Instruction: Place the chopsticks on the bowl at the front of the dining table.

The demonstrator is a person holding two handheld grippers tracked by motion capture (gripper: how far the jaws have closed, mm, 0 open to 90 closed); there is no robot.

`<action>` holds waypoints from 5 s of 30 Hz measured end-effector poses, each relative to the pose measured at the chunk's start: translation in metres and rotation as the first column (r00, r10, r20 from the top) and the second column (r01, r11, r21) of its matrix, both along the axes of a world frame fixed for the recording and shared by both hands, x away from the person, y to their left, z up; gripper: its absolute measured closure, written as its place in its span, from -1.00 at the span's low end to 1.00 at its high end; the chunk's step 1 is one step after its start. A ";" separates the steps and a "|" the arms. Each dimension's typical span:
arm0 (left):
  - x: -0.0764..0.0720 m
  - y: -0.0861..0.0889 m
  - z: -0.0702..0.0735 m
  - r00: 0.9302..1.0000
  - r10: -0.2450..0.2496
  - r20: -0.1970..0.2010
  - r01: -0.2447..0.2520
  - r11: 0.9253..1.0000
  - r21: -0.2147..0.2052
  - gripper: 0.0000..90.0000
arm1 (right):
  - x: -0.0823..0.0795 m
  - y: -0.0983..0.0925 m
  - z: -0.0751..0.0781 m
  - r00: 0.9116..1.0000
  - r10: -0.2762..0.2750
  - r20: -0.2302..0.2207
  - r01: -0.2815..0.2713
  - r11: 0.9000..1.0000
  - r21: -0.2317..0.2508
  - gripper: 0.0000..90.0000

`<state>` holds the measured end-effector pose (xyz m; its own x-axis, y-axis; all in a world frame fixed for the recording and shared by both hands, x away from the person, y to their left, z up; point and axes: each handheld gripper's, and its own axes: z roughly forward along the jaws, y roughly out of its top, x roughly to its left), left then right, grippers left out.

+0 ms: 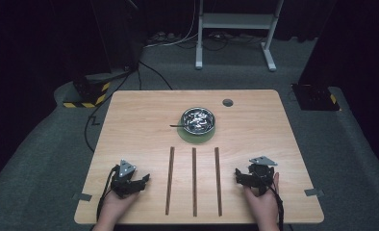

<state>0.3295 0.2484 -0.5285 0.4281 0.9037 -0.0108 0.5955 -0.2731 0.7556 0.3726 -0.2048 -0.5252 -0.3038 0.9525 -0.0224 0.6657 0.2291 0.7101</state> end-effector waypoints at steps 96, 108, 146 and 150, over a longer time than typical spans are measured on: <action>0.001 -0.005 -0.001 0.999 0.029 -0.039 -0.028 0.999 0.023 -0.85 | -0.019 0.049 0.006 0.987 0.158 -0.006 -0.157 0.985 0.064 0.43; 0.001 -0.004 -0.001 0.999 0.018 -0.038 -0.017 1.000 0.020 -0.83 | -0.015 0.026 0.009 0.995 0.093 -0.025 -0.092 0.995 0.030 0.71; 0.002 -0.005 -0.001 0.999 0.002 -0.047 -0.001 1.000 0.024 -0.88 | 0.000 0.021 0.018 0.989 0.067 -0.129 -0.072 0.997 -0.035 0.04; 0.002 -0.005 -0.001 0.999 0.002 -0.047 -0.001 1.000 0.024 -0.88 | 0.004 0.023 0.020 0.984 0.078 -0.159 -0.084 0.996 -0.028 0.00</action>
